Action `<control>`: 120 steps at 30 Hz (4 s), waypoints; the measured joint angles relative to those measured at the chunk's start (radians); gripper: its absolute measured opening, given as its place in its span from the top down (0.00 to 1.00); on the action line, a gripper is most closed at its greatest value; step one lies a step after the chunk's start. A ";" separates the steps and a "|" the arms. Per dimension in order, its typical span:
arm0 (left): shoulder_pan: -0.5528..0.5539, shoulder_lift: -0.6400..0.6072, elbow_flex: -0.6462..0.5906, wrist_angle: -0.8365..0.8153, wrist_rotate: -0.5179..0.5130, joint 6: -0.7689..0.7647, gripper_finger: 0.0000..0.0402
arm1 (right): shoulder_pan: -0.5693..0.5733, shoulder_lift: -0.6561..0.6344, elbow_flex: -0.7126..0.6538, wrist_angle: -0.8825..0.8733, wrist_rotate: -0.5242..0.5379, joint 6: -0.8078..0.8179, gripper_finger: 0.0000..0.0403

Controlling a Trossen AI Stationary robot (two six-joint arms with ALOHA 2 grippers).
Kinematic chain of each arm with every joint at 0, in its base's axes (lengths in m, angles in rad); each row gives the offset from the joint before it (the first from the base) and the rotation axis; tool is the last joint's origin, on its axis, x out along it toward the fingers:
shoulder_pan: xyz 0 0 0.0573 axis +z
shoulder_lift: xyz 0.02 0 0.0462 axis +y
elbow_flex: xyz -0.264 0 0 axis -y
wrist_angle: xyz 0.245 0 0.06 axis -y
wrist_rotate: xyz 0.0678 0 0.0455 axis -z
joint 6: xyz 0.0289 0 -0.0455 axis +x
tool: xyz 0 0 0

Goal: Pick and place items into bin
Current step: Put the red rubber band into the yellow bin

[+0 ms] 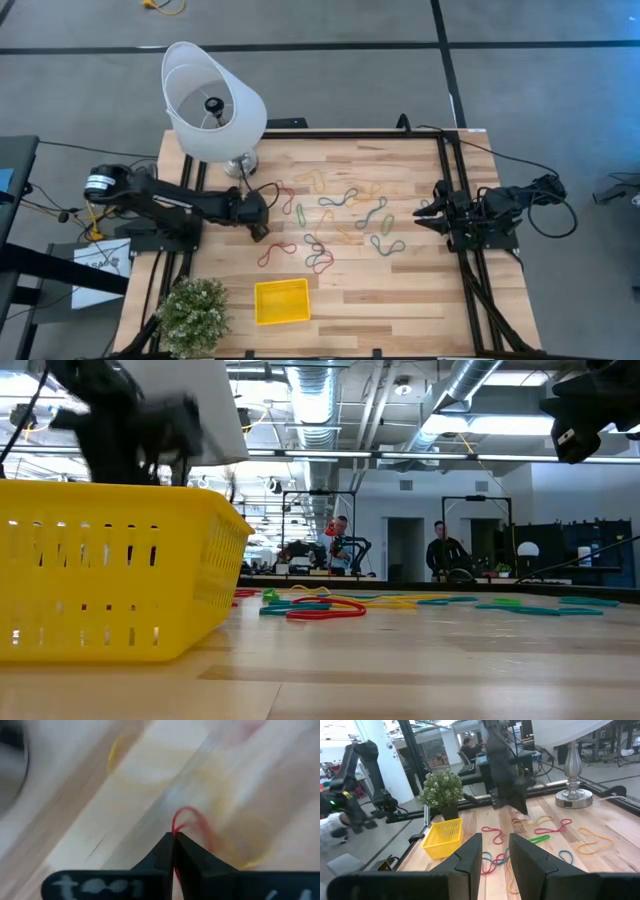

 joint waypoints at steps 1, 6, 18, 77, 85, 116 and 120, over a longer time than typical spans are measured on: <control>-0.020 -0.022 0.023 0.000 -0.003 -0.007 1.00 | 0.000 0.000 0.000 0.000 0.000 0.000 0.77; -0.141 -0.104 0.148 -0.021 0.045 0.002 1.00 | 0.000 0.000 0.000 0.000 0.000 0.000 0.77; -0.488 -0.096 0.287 -0.030 0.133 0.100 1.00 | 0.000 0.000 0.000 0.000 0.000 0.000 0.77; -0.470 0.220 0.573 -0.555 0.193 0.016 0.87 | 0.000 0.000 0.000 0.000 0.000 0.000 0.77; -0.381 0.220 0.594 -0.755 0.194 0.050 0.88 | 0.000 0.000 0.000 0.000 0.000 0.000 0.77; -0.150 0.175 0.187 -0.009 0.281 0.302 0.88 | -0.045 0.431 0.070 0.284 0.136 -0.016 0.77; -0.137 0.175 0.137 0.054 0.325 0.273 0.88 | -0.092 0.512 0.093 0.296 0.138 -0.016 0.77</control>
